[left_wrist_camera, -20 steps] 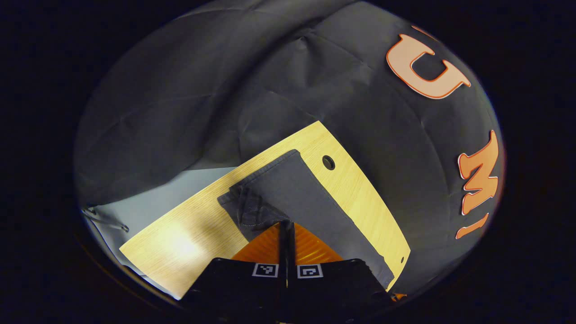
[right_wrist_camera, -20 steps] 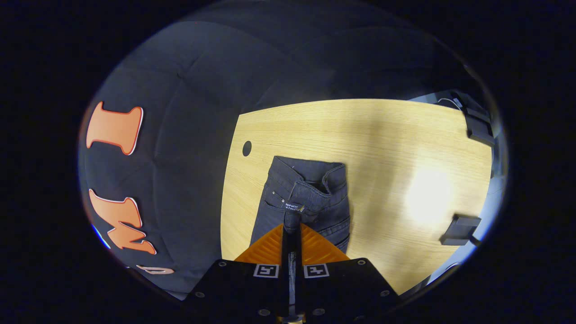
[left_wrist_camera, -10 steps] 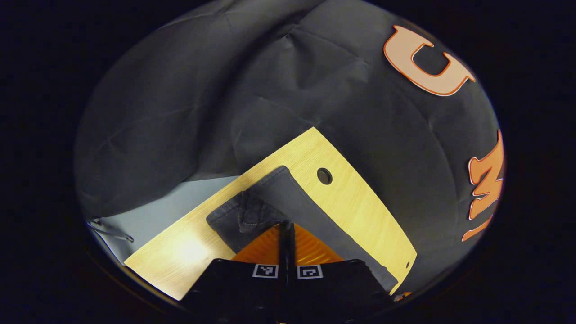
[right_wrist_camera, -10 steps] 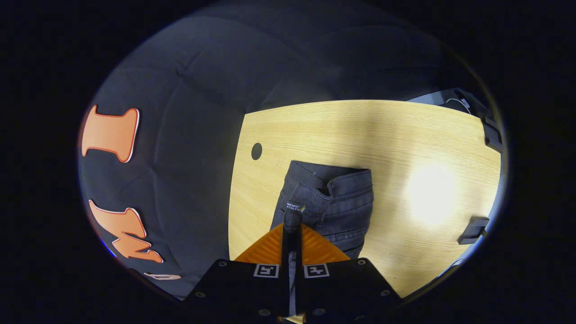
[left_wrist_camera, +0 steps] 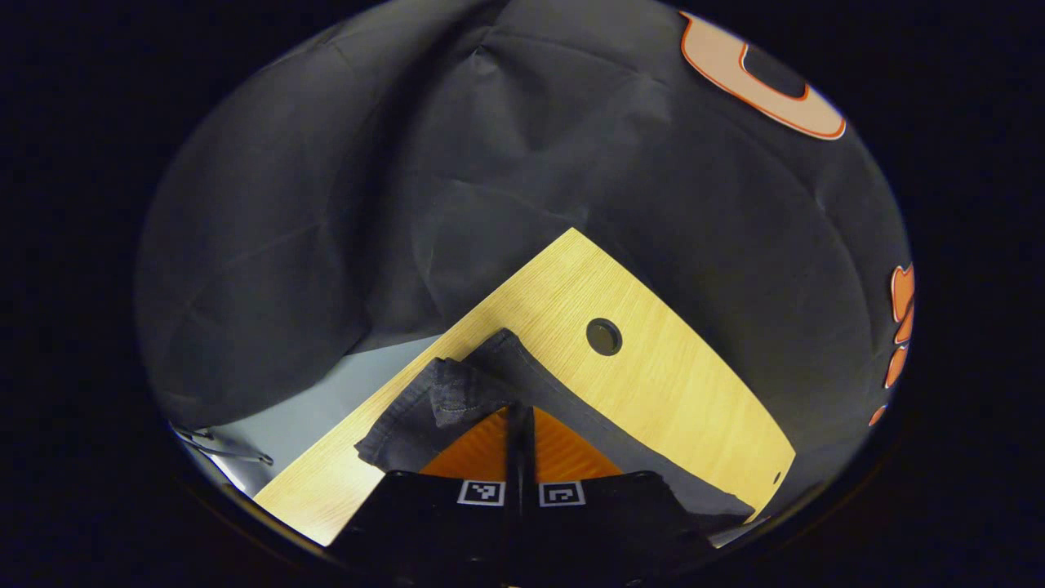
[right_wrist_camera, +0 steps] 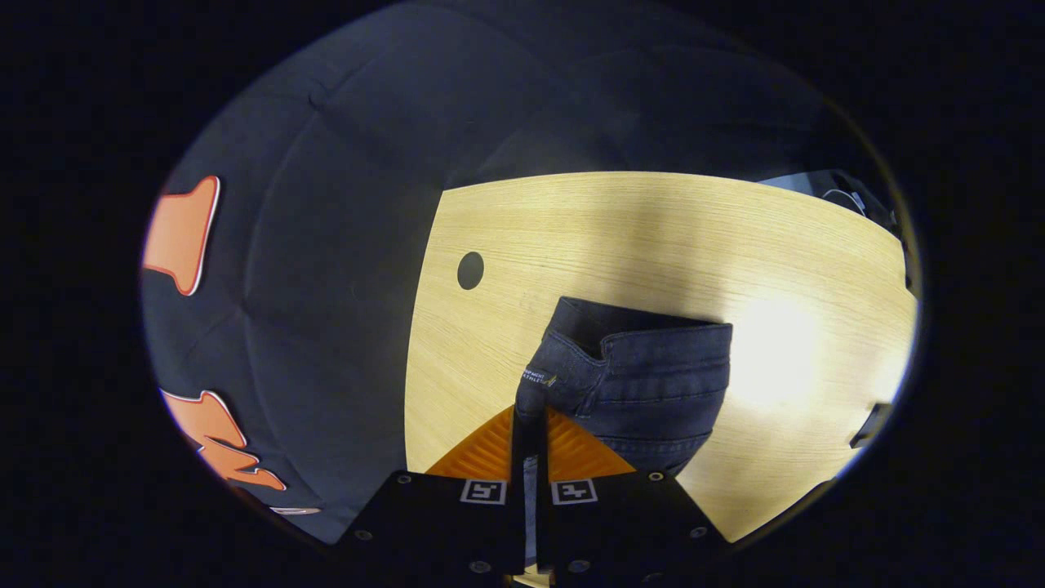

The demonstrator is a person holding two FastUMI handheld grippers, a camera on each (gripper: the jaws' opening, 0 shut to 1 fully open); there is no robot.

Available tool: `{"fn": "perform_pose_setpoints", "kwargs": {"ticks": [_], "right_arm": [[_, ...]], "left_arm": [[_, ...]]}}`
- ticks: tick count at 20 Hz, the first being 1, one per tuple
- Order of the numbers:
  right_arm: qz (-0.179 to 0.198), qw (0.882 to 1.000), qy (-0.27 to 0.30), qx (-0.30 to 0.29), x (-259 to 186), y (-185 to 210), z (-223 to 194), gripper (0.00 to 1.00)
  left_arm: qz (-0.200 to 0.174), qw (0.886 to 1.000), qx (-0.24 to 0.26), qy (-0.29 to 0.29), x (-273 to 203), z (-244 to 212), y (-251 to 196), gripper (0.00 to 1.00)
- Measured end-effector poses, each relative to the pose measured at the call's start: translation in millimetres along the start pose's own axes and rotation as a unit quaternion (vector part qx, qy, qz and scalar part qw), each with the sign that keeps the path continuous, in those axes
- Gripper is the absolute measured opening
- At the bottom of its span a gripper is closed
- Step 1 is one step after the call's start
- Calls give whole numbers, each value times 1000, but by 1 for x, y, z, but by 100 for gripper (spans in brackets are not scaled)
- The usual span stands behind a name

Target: Grasp the waist and the cuffs of the jeans and fold them to make the two legs overlap; first hold the waist and fold one-third of the jeans toward the cuffs, then hold the cuffs and fold the remaining one-third in the same direction to finish folding.

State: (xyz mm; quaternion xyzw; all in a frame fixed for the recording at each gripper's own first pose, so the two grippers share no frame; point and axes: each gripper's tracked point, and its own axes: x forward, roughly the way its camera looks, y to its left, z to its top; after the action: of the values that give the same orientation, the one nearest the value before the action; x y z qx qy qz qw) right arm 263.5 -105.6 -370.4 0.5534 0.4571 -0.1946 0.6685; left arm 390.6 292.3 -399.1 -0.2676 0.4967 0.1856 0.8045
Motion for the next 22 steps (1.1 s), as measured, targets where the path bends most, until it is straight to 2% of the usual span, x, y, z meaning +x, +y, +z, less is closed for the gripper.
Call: {"fn": "perform_pose_setpoints", "kwargs": {"ticks": [5,7,8,9,10,11,12,13,14,15,16,17,18,19,20,22], "right_arm": [[-21,999,6,31,23,-1,2,6],[-21,999,12,34,25,-3,5,6],[-12,999,9,33,25,2,6,6],[-7,1000,6,28,25,5,7,14],[1,1000,3,23,24,7,7,16],[7,1000,-2,14,21,10,8,21],[10,1000,-7,4,18,11,7,26],[16,1000,-9,-7,12,12,6,37],[18,1000,-12,-19,6,10,6,42],[17,999,-15,-32,1,7,6,43],[16,999,-21,-45,-4,4,7,60],[12,998,-27,-62,-8,1,8,82],[7,996,-37,-81,-13,-6,8,76],[0,994,-43,-100,-17,-12,7,84],[-11,992,-49,-117,-21,-19,7,88],[-34,986,-57,-152,-25,-38,5,93]], "left_arm": [[6,1000,-4,-3,14,0,-3,1],[10,1000,-1,-9,9,0,-2,5],[13,1000,5,-22,7,4,-1,12],[13,999,8,-35,-2,14,-2,12],[12,999,12,-41,2,16,-2,23],[0,999,11,-46,-1,17,-8,30],[-9,999,12,-48,-12,16,-13,41],[-18,998,14,-55,-11,13,-19,55],[-22,997,22,-65,-10,13,-21,69],[-27,996,32,-78,-18,16,-23,69],[-32,994,43,-91,-27,15,-27,76],[-42,992,53,-108,-38,17,-34,82],[-50,989,64,-126,-54,18,-42,89],[-58,985,77,-145,-63,19,-46,89],[-62,980,92,-165,-72,19,-52,98],[-81,972,102,-195,-85,17,-59,97]]}}
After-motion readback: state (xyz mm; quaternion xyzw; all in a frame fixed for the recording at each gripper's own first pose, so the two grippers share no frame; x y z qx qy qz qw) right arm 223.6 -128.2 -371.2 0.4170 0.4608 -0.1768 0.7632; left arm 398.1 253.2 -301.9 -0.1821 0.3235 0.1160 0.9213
